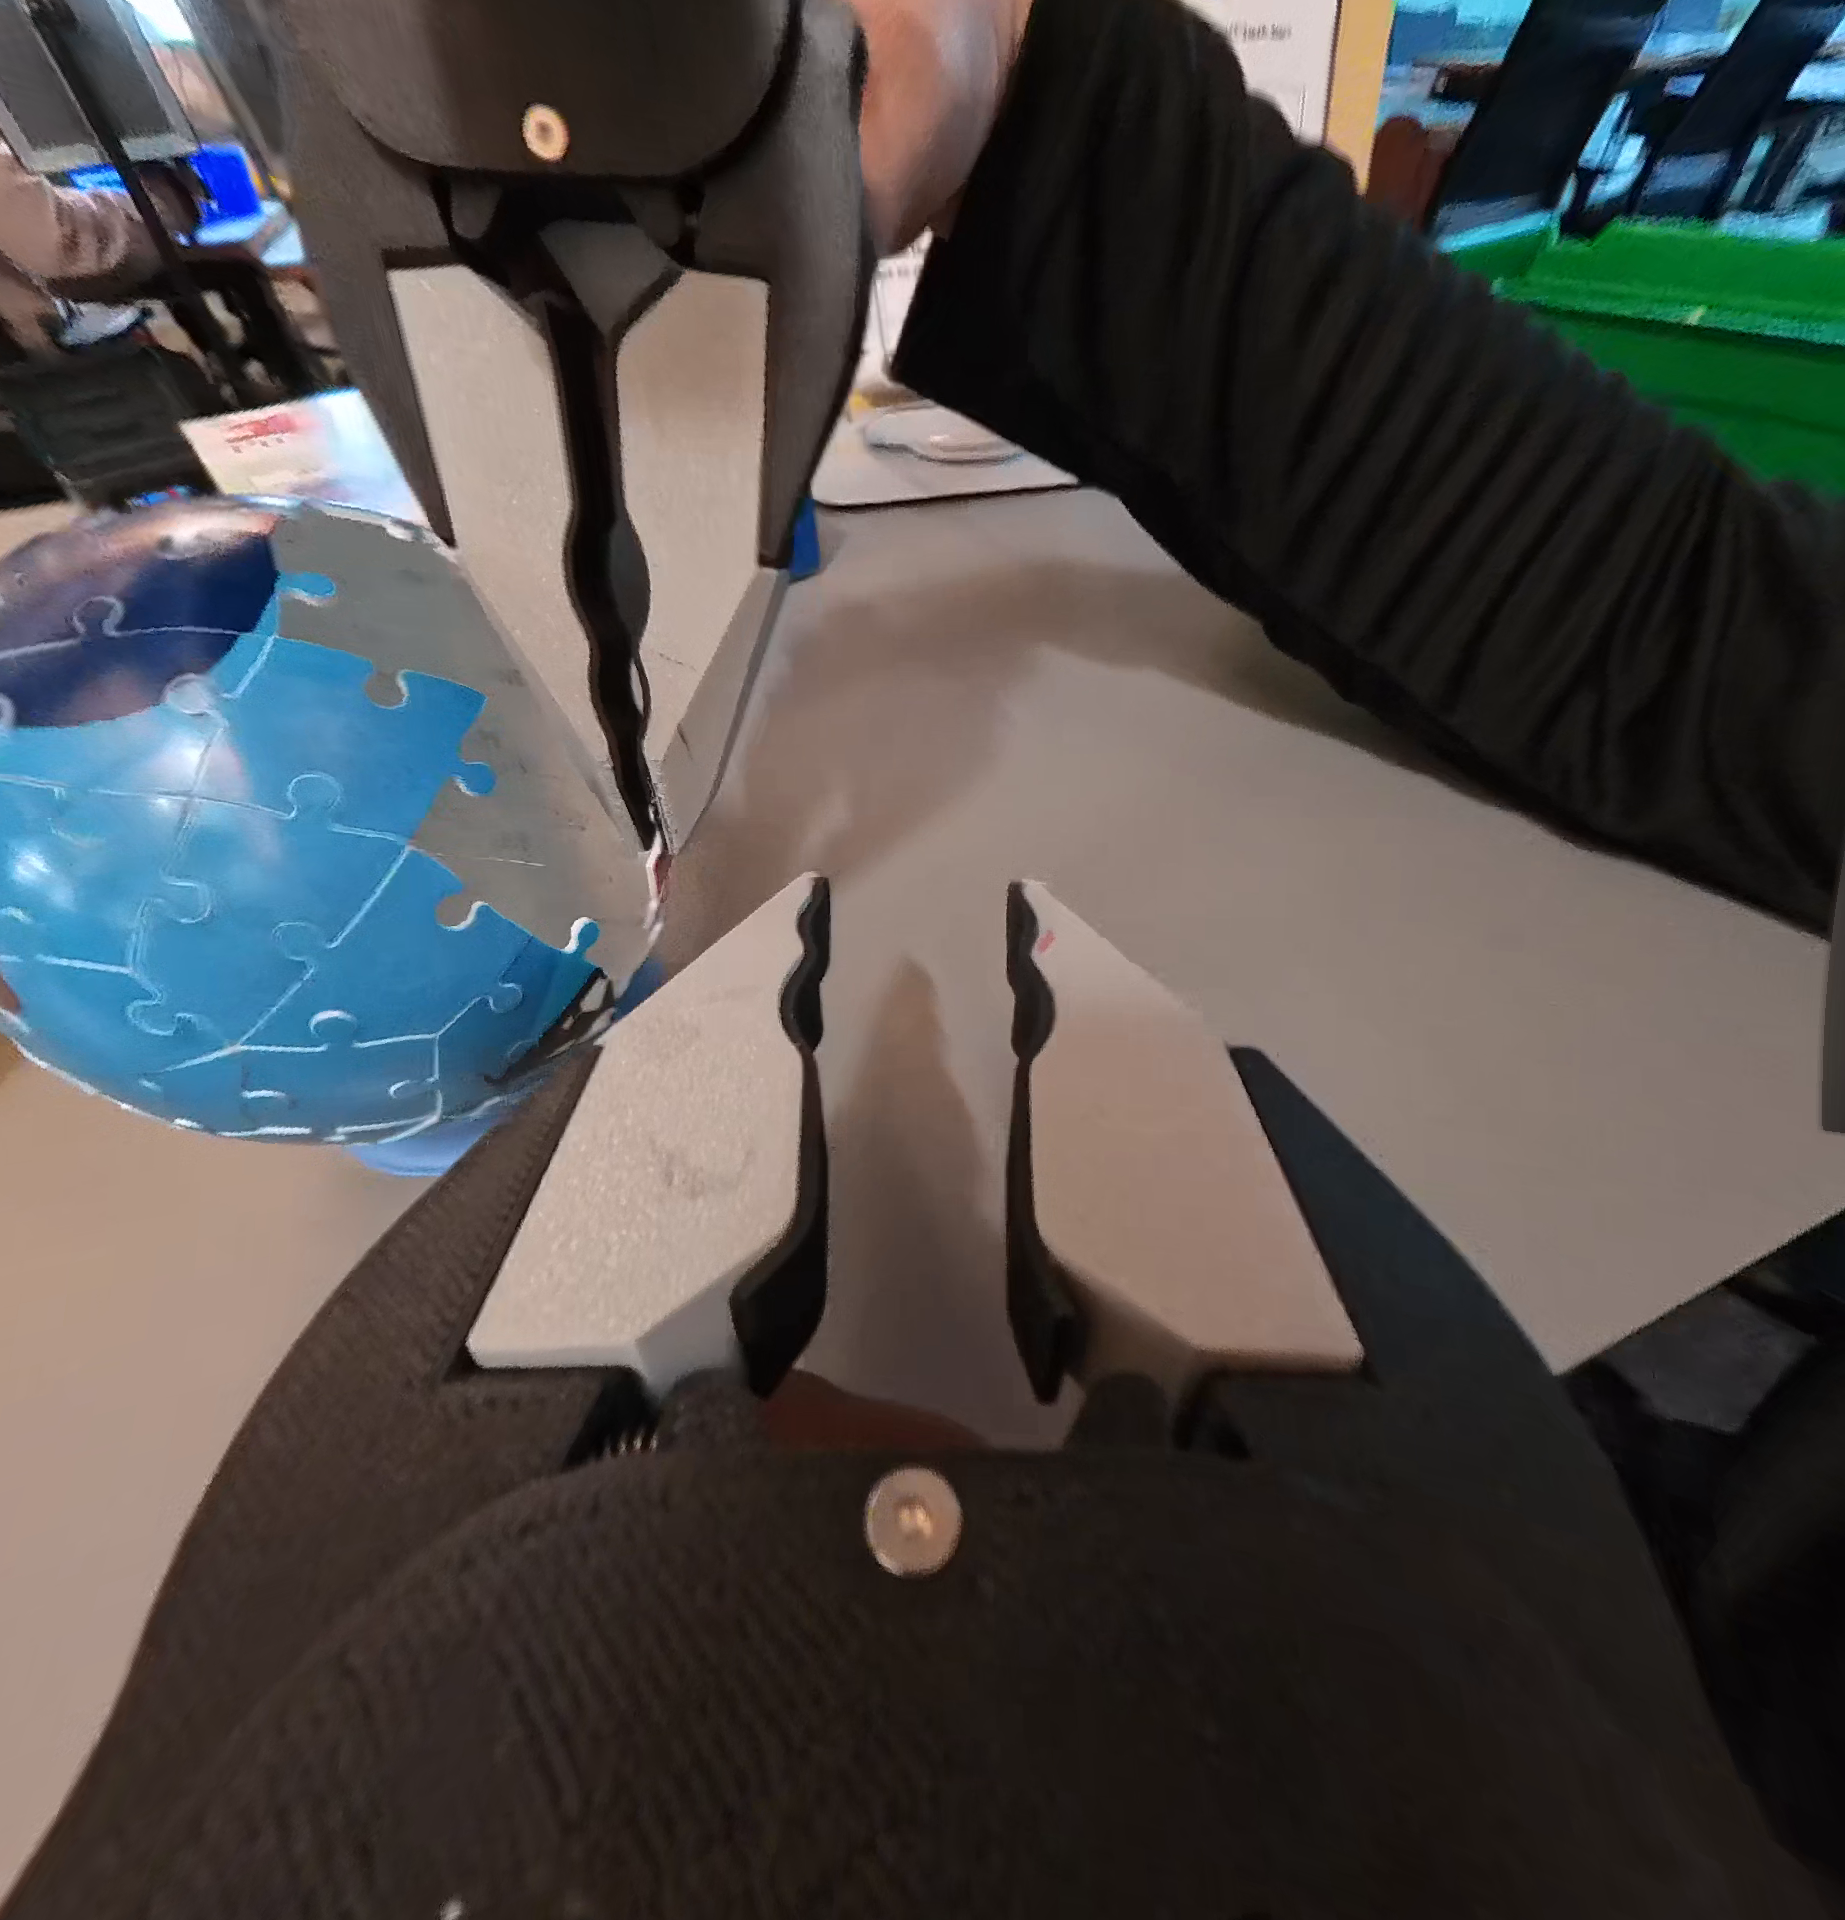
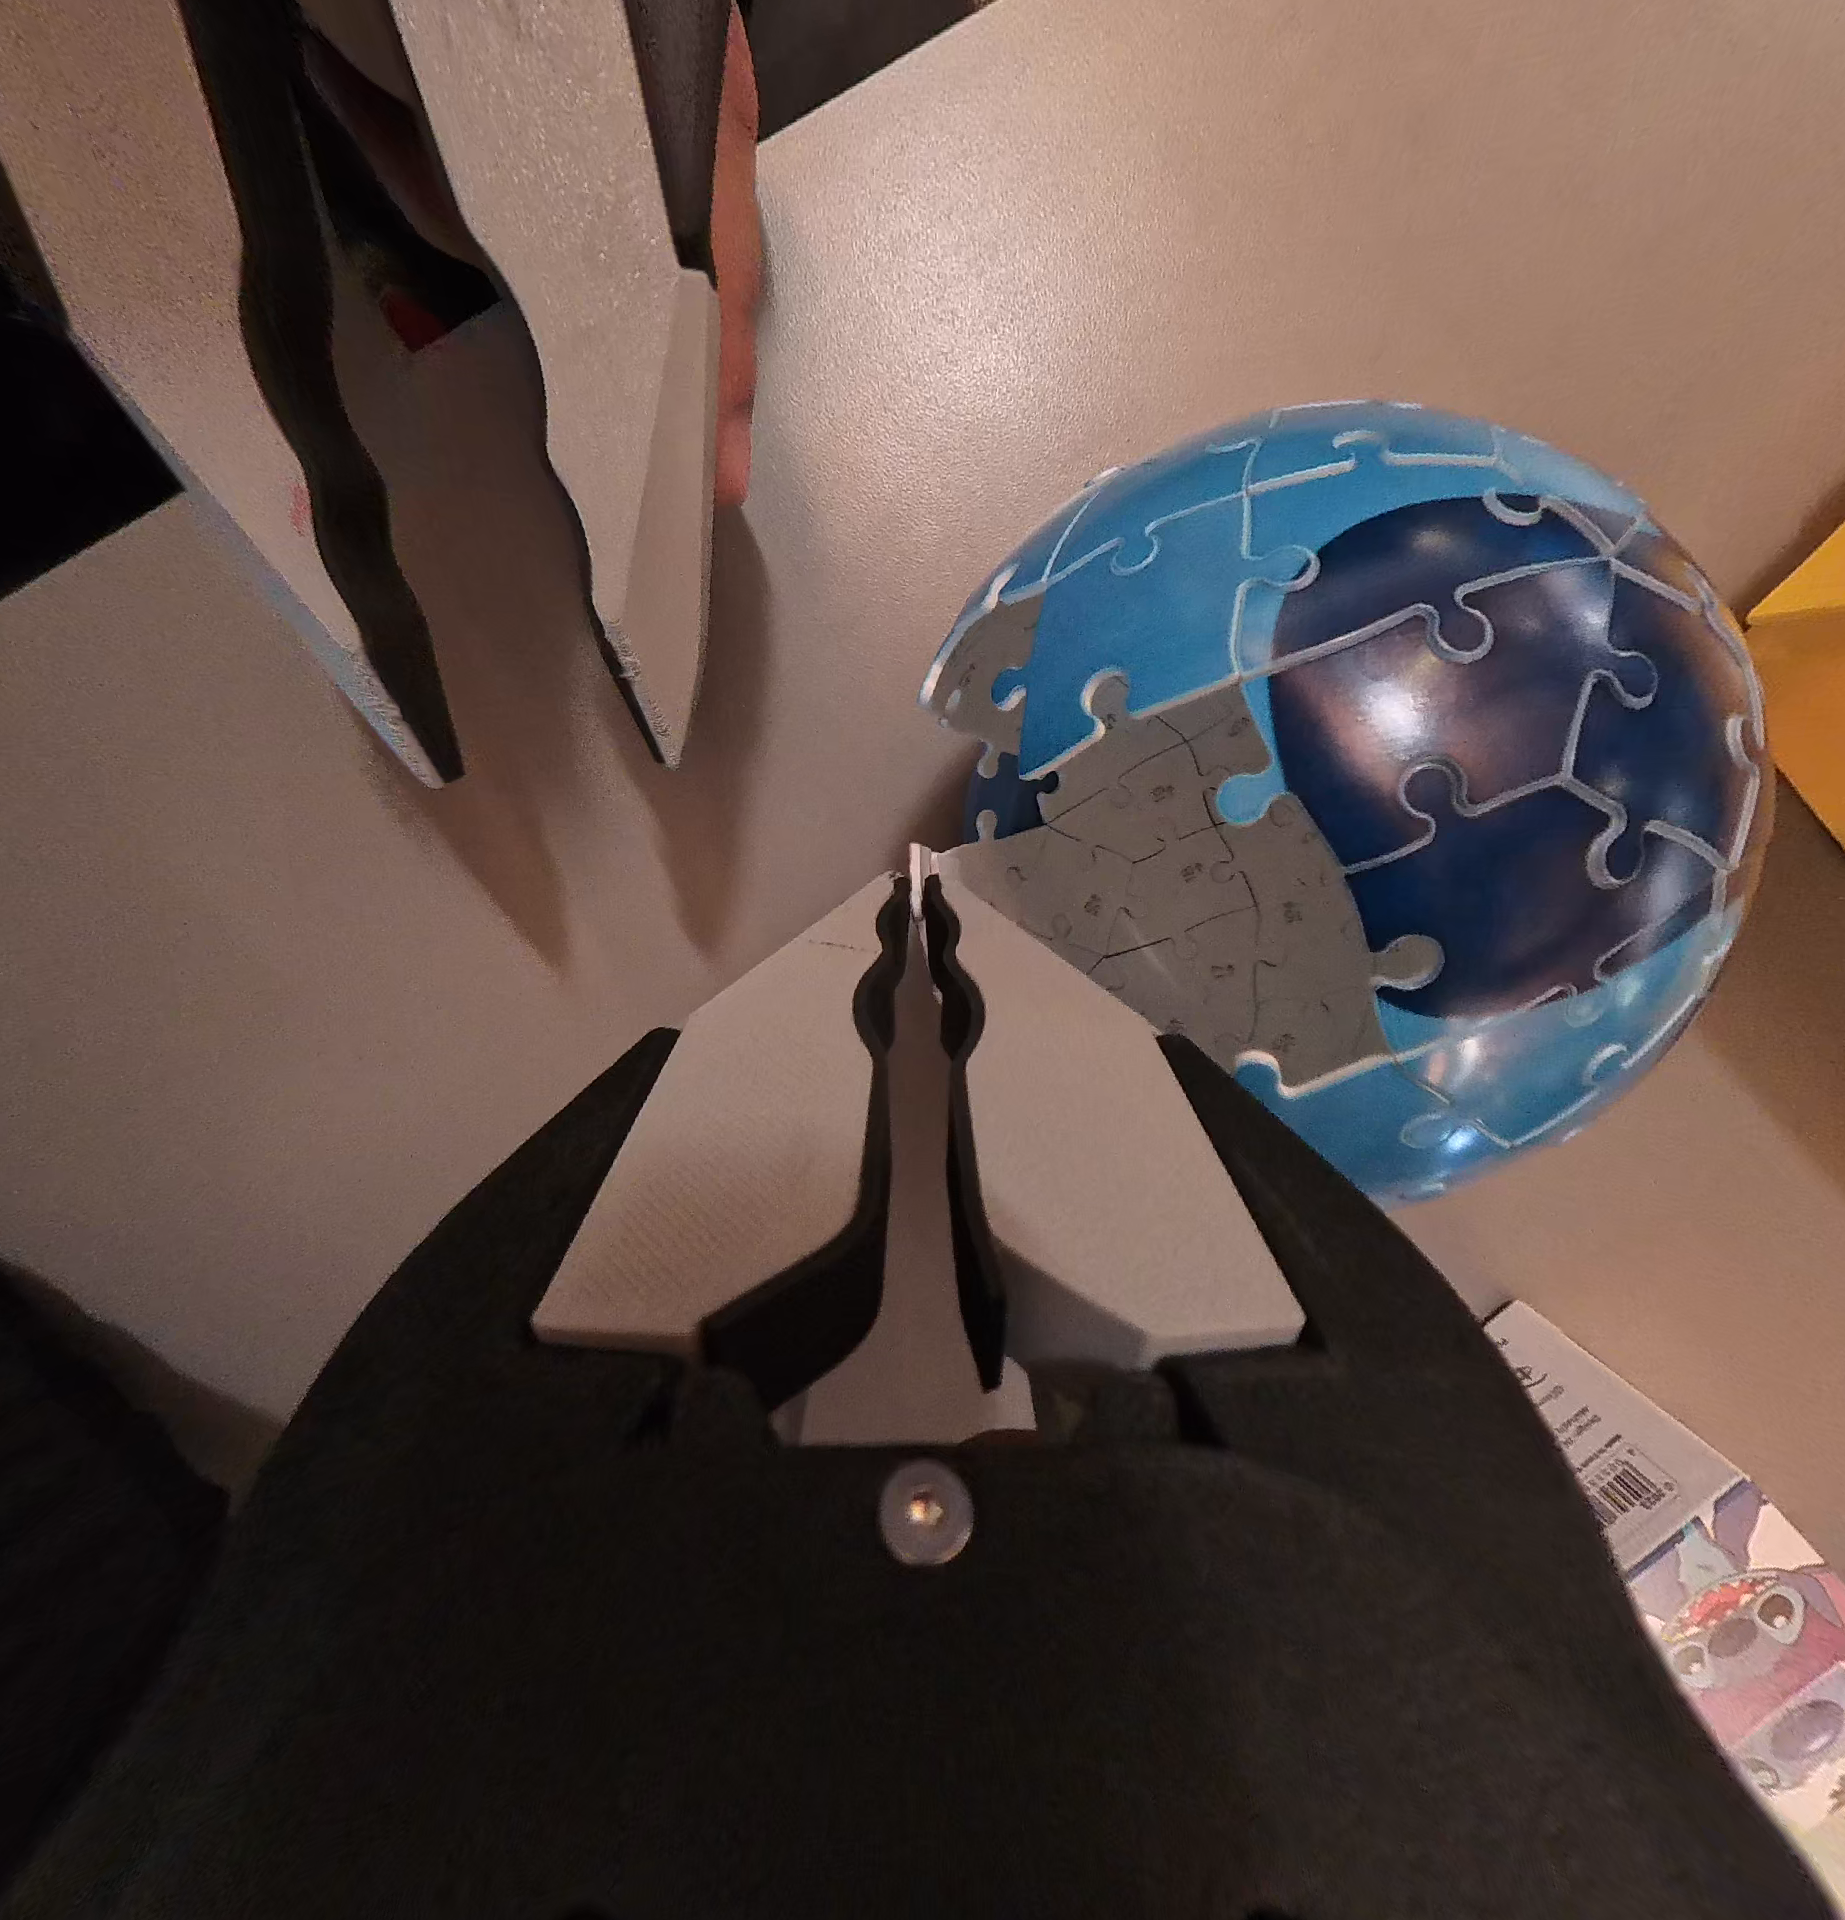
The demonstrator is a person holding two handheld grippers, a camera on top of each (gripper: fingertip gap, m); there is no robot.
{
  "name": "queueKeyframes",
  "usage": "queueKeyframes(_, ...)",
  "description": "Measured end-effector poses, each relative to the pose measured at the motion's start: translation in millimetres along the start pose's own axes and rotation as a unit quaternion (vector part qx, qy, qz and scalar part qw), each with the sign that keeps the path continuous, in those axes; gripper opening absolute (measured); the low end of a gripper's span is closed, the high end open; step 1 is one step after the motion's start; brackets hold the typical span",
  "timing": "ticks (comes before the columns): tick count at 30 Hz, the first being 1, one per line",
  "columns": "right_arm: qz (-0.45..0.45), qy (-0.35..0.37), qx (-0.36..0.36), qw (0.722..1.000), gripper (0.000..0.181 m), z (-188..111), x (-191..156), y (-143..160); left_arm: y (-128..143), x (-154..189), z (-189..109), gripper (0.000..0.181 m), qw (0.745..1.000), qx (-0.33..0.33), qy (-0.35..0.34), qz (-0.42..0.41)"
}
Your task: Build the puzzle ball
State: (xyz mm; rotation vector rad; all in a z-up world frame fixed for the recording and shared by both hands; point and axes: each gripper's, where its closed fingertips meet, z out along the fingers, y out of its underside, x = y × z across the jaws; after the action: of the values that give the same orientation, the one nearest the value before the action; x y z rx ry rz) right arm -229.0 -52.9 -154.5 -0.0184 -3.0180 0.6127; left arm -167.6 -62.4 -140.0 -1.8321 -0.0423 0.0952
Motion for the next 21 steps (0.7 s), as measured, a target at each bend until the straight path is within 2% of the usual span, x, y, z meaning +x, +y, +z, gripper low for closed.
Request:
queueKeyframes(9, -0.012, 0.019, 0.031, 0.999, 0.0, -10.2, 2.2, -5.7, 9.3, 13.0, -2.0, 0.031, 0.993, -0.004, 0.018, 0.119)
queueKeyframes(18, -0.039, 0.05, 0.044, 0.997, 0.0, -14.4, 1.2, -13.2, 24.7, -6.6, -17.9, 0.031, 0.99, -0.01, 0.058, 0.131)
queueKeyframes(21, -0.037, 0.048, 0.046, 0.997, 0.0, -14.3, -0.7, -12.7, 23.0, -13.0, -21.2, 0.028, 0.992, -0.001, 0.072, 0.106)
